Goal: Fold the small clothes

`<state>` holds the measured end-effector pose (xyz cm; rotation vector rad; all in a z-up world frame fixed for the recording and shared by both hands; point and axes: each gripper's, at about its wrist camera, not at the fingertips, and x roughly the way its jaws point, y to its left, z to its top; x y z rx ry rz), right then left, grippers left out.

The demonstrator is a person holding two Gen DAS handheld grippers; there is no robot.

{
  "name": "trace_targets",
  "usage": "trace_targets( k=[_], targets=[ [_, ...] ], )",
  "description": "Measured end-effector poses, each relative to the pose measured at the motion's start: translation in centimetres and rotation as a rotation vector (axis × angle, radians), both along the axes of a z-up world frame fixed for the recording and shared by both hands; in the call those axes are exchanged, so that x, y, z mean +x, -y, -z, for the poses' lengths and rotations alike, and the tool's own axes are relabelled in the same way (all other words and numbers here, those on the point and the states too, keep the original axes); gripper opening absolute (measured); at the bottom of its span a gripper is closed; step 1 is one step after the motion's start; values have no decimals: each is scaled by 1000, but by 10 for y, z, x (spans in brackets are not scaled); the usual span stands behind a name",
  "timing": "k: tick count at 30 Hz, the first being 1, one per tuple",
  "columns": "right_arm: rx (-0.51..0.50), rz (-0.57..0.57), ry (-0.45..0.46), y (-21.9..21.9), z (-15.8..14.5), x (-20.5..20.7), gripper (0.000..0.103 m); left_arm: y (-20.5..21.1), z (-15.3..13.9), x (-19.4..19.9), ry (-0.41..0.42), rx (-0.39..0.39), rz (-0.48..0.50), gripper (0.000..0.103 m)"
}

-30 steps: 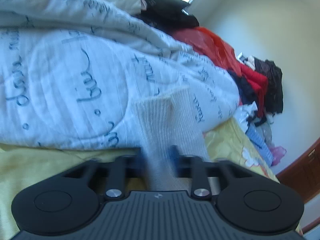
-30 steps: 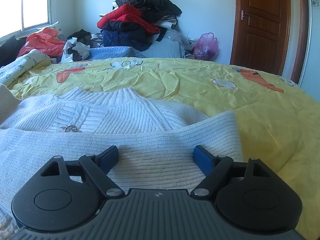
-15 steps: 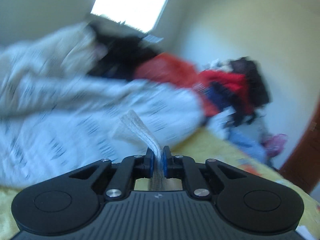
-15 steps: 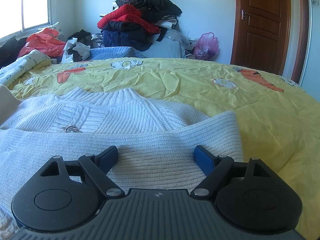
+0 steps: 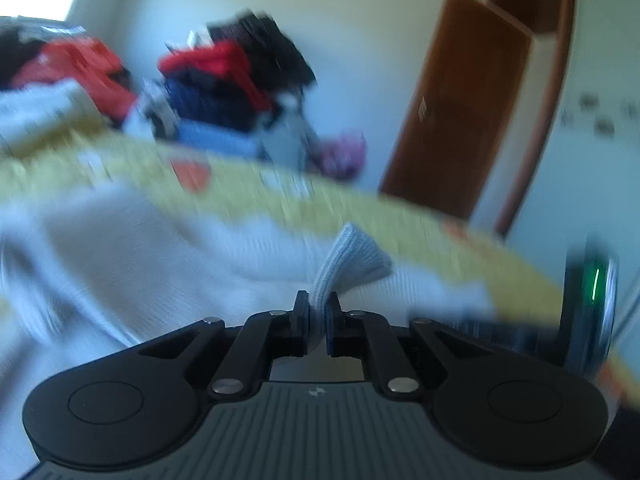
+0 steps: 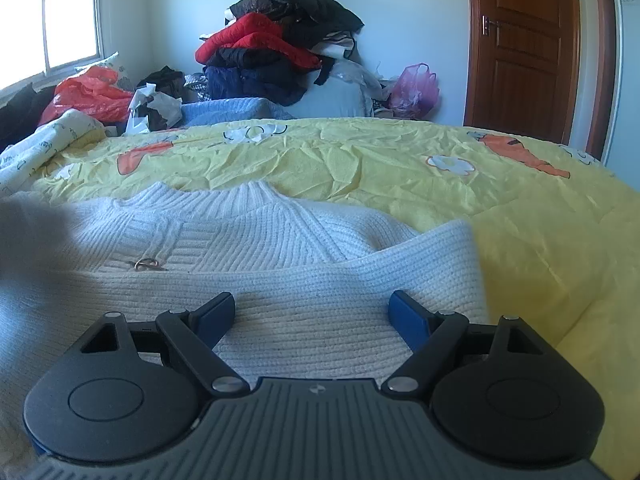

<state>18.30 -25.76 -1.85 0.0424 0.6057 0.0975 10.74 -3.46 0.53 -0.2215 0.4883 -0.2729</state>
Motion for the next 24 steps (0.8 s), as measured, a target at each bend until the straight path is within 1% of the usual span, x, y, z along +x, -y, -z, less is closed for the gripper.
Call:
trace_targets(
  k=[1, 2, 3, 5, 7, 11, 14, 15, 16, 17, 19, 21, 23, 24],
  targets=[
    [6, 0, 1, 1, 0, 0, 85, 4, 11, 1, -34, 11, 8, 8],
    [13, 0, 3, 1, 0, -1, 85, 4, 13, 6, -75, 23, 27, 8],
    [17, -2, 6, 2, 0, -1, 85, 3, 13, 8, -76, 23, 45, 8],
    [21, -4, 5, 2, 0, -1, 86, -4, 17, 14, -103, -25, 52, 9],
    [20, -10, 3, 2, 1, 0, 87, -10, 19, 14, -106, -66, 50, 9],
    [23, -10, 4, 2, 1, -1, 88, -6, 19, 5, -94, -45, 46, 9],
    [13, -17, -11, 2, -2, -3, 91, -9, 19, 4, -98, -82, 48, 9],
    [26, -4, -24, 1, -7, -4, 91, -10, 19, 5, -100, -93, 48, 9],
    [62, 17, -37, 1, -15, -7, 91, -9, 18, 9, -102, -100, 48, 9],
    [143, 18, -52, 2, -25, -11, 91, -10, 19, 12, -103, -103, 48, 9],
    [332, -37, -72, 3, -44, -19, 91, -9, 19, 12, -104, -105, 49, 9],
    [456, -100, -94, -2, -59, -25, 91, -9, 20, 12, -105, -110, 50, 9],
    [526, -161, -146, -10, -65, -26, 92, -10, 20, 12, -108, -114, 50, 9],
    [549, -180, -199, -14, -64, -22, 91, -10, 20, 12, -107, -115, 50, 9]
  ],
)
